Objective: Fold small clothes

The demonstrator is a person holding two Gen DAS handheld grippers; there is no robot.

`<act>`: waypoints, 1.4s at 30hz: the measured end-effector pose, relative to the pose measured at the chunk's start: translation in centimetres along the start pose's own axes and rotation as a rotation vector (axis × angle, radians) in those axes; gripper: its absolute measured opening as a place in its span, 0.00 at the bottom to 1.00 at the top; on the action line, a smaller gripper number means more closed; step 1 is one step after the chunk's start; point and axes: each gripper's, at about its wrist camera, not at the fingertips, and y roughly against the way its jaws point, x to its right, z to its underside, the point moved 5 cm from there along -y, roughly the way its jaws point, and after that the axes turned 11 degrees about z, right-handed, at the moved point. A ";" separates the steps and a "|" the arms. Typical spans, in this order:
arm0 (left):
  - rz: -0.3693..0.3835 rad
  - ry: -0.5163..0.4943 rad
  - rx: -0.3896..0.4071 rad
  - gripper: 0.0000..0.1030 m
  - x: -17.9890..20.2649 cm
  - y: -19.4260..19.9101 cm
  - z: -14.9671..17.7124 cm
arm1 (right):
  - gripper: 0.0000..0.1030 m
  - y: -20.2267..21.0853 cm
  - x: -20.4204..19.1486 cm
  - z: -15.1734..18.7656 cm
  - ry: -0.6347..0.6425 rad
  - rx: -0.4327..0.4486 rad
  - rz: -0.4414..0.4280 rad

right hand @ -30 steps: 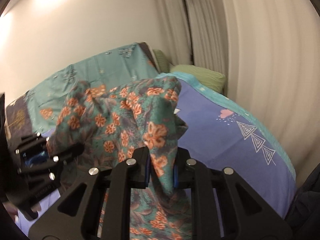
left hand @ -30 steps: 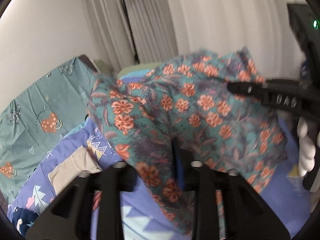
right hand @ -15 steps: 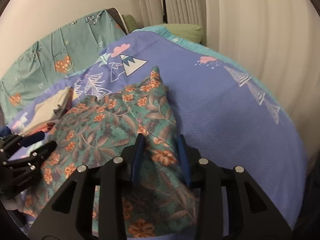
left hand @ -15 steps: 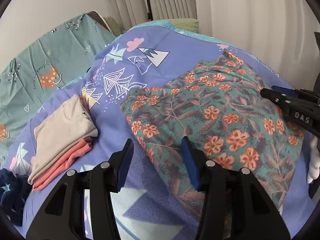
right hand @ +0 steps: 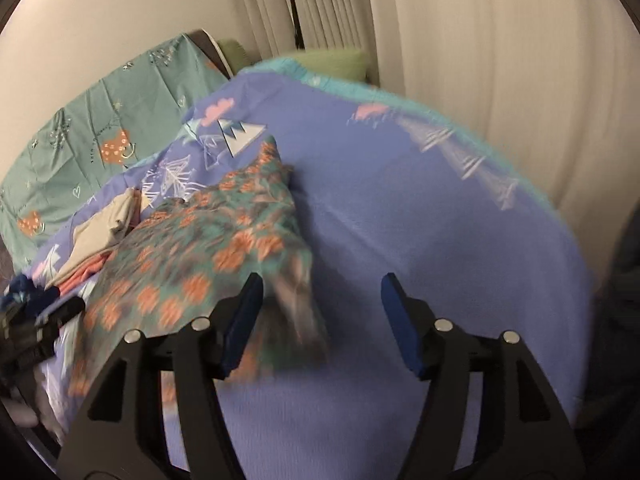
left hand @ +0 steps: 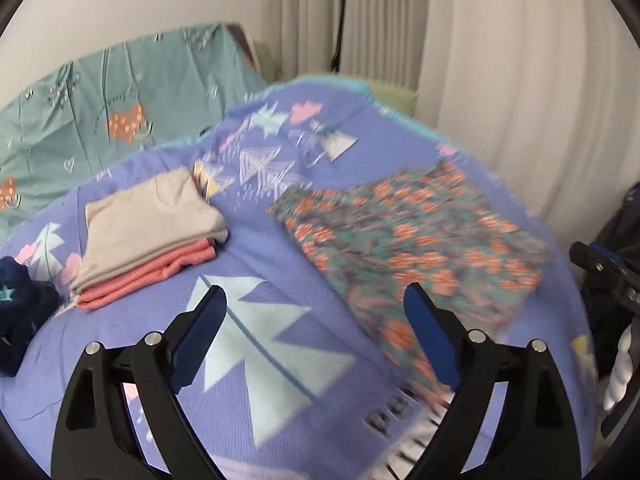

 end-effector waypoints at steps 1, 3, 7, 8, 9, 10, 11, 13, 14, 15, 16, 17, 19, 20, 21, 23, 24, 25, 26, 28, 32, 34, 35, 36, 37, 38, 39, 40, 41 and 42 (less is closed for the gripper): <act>0.003 -0.008 0.015 0.92 0.5 1.2 0.1 | 0.74 1.9 0.0 0.3 0.000 0.031 0.010; 0.011 -0.029 0.053 0.98 2.0 4.4 0.6 | 0.87 6.9 0.1 1.0 -0.024 0.117 0.073; 0.028 -0.073 0.112 0.99 4.1 10.3 1.6 | 0.90 14.3 -0.3 2.1 -0.075 0.224 0.066; 0.021 -0.087 0.131 0.99 4.7 12.4 2.0 | 0.90 15.6 -0.4 2.3 -0.086 0.233 0.048; 0.015 -0.091 0.130 0.99 4.9 13.2 2.1 | 0.90 16.9 -0.6 2.6 -0.099 0.231 0.028; 0.003 -0.098 0.118 0.99 5.3 14.7 2.5 | 0.90 17.9 -0.8 2.7 -0.096 0.219 0.013; -0.002 -0.104 0.114 0.99 5.3 15.5 2.8 | 0.90 18.9 -1.1 2.9 -0.082 0.199 0.002; -0.027 -0.127 0.115 0.99 5.8 17.5 3.4 | 0.91 20.6 -1.6 3.1 -0.074 0.185 0.006; -0.058 -0.142 0.119 0.99 6.1 18.9 3.8 | 0.93 21.1 -1.6 3.2 -0.076 0.186 0.007; -0.074 -0.145 0.121 0.99 6.1 19.5 4.1 | 0.95 22.2 -1.8 3.5 -0.079 0.188 0.017; -0.093 -0.147 0.124 0.99 6.2 20.6 4.4 | 0.95 22.7 -2.0 3.8 -0.079 0.192 0.018; -0.095 -0.144 0.130 0.99 6.3 21.5 4.7 | 0.96 23.5 -2.2 4.1 -0.073 0.194 0.027; -0.084 -0.134 0.139 0.99 6.5 22.7 5.1 | 0.96 24.5 -2.6 4.7 -0.061 0.193 0.030; -0.080 -0.123 0.140 0.99 6.6 23.5 5.5 | 0.96 24.9 -2.7 5.0 -0.059 0.190 0.028; -0.086 -0.112 0.136 0.99 6.7 24.0 5.7 | 0.97 25.4 -2.9 5.3 -0.054 0.186 0.028; -0.119 -0.096 0.124 0.99 6.7 24.7 6.3 | 0.97 26.1 -3.0 5.9 -0.047 0.184 0.024; -0.132 -0.097 0.120 0.99 6.8 24.8 6.5 | 0.98 26.5 -3.0 6.2 -0.042 0.183 0.021; -0.135 -0.099 0.118 0.99 6.9 24.9 6.7 | 0.98 26.9 -3.2 6.5 -0.033 0.183 0.020; -0.122 -0.096 0.116 0.99 7.0 25.0 6.9 | 0.98 27.2 -3.4 6.8 -0.023 0.183 0.019; -0.093 -0.072 0.112 0.99 6.9 25.1 7.2 | 0.98 27.8 -3.8 7.4 -0.001 0.183 0.012; -0.034 -0.022 0.106 0.99 6.9 25.2 7.7 | 0.98 28.6 -4.4 8.1 0.013 0.178 0.002; -0.036 -0.022 0.104 0.99 7.1 25.1 7.9 | 0.98 28.6 -4.6 8.4 0.018 0.173 0.002; -0.037 -0.022 0.104 0.99 7.1 25.1 8.0 | 0.98 28.7 -4.6 8.5 0.021 0.171 0.002; -0.037 -0.022 0.102 0.99 7.1 25.0 8.1 | 0.98 28.6 -4.8 8.5 0.026 0.168 0.002; -0.033 -0.022 0.098 0.99 7.1 24.9 8.3 | 0.98 28.6 -4.9 8.6 0.030 0.166 0.004; -0.027 -0.021 0.096 0.99 7.2 24.8 8.3 | 0.98 28.6 -5.0 8.7 0.033 0.163 0.006; -0.023 -0.020 0.095 0.99 7.2 24.8 8.3 | 0.98 28.5 -5.0 8.7 0.036 0.162 0.007; -0.020 -0.019 0.093 0.99 7.2 24.7 8.4 | 0.98 28.5 -5.0 8.8 0.039 0.160 0.008; -0.013 -0.015 0.087 0.99 7.2 24.5 8.4 | 0.98 28.5 -5.1 8.9 0.041 0.158 0.009; -0.004 -0.011 0.081 0.99 7.2 24.2 8.5 | 0.98 28.4 -5.2 8.9 0.046 0.155 0.011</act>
